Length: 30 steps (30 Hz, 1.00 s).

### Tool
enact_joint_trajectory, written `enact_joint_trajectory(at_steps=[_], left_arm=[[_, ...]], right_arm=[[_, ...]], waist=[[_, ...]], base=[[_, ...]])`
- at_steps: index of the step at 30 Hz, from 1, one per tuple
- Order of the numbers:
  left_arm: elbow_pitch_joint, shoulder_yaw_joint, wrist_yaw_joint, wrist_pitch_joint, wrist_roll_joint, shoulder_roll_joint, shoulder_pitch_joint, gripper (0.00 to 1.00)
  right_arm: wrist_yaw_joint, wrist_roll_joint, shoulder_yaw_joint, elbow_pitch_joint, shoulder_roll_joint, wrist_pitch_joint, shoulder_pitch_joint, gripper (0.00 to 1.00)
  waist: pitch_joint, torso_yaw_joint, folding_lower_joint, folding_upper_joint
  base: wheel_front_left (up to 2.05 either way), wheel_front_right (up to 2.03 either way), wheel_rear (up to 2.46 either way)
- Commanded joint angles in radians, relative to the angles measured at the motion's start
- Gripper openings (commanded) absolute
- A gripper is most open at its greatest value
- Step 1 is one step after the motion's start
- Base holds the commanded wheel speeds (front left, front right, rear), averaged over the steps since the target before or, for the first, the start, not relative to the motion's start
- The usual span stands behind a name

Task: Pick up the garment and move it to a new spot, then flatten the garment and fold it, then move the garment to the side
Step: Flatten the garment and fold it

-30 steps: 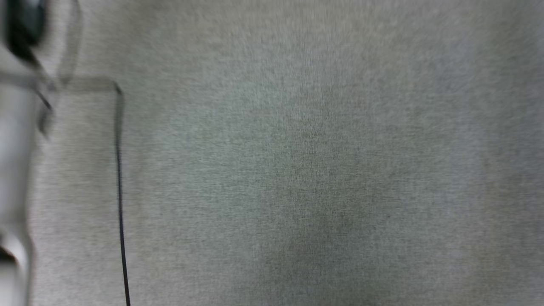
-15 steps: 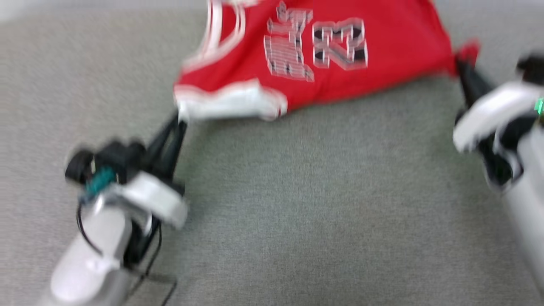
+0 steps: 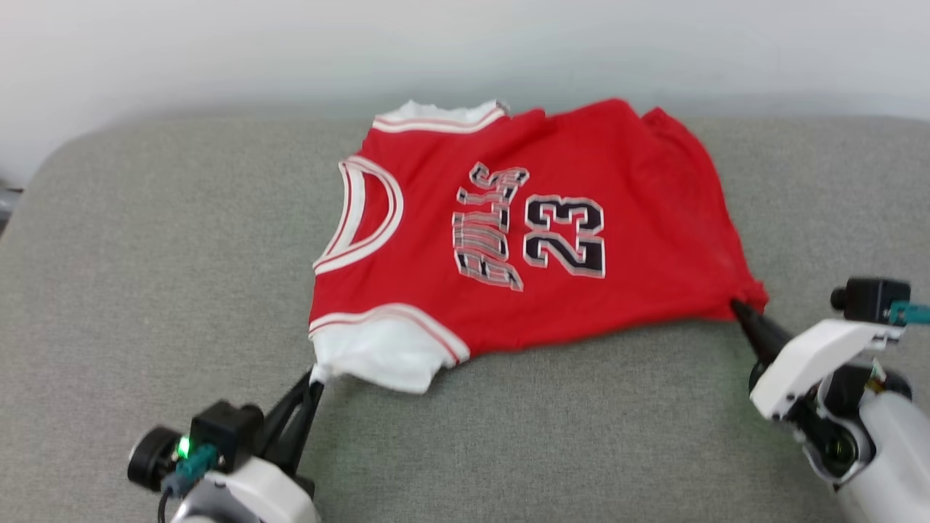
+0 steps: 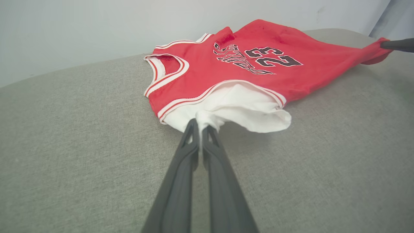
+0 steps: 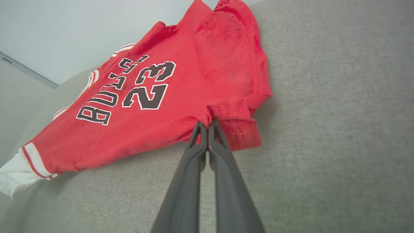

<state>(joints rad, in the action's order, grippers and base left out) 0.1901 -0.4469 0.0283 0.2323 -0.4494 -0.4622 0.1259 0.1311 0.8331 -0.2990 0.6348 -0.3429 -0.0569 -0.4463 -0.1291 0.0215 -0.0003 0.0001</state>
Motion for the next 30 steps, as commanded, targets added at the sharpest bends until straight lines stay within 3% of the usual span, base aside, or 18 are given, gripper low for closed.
enact_joint_trajectory(at_steps=[1,11,13,20,23,25,30], left_arm=[[-0.011,-0.005,-0.004,-0.008,-0.005,-0.007,-0.026,0.00],[-0.116,-0.030,-0.007,-0.092,-0.045,-0.071,-0.190,0.00],[-0.177,-0.047,0.004,-0.133,-0.067,-0.100,-0.254,0.00],[-0.286,-0.076,0.011,-0.183,-0.111,-0.122,-0.350,0.00],[-0.336,-0.106,0.038,-0.209,-0.131,-0.143,-0.390,0.00],[-0.360,-0.126,0.059,-0.231,-0.151,-0.165,-0.411,0.00],[-0.386,-0.099,0.059,-0.206,-0.156,-0.200,-0.400,0.00]], right_arm=[[-0.001,0.017,-0.003,-0.023,-0.005,-0.016,0.032,0.00],[-0.001,0.082,0.025,-0.184,-0.073,-0.113,0.235,0.00],[-0.001,0.071,0.051,-0.248,-0.113,-0.153,0.312,0.00],[-0.001,0.026,0.088,-0.390,-0.163,-0.271,0.449,0.00],[-0.001,-0.005,0.132,-0.473,-0.182,-0.341,0.521,0.00],[-0.001,-0.026,0.162,-0.522,-0.178,-0.387,0.570,0.00],[-0.001,-0.045,0.247,-0.638,-0.136,-0.474,0.661,0.00]], waist=[[0.025,0.004,0.0003,-0.0001],[0.094,0.022,0.0003,-0.0001],[0.114,0.026,0.0003,-0.0001],[0.133,0.024,0.0003,-0.0001],[0.131,0.024,0.0003,-0.0001],[0.129,0.024,0.0003,-0.0001],[0.112,0.025,0.0003,-0.0001]], base=[[0.00,0.00,0.00],[0.00,0.00,0.00],[0.00,0.00,0.00],[0.00,0.00,0.00],[0.00,0.00,0.00],[0.00,0.00,0.00],[0.00,0.00,0.00]])
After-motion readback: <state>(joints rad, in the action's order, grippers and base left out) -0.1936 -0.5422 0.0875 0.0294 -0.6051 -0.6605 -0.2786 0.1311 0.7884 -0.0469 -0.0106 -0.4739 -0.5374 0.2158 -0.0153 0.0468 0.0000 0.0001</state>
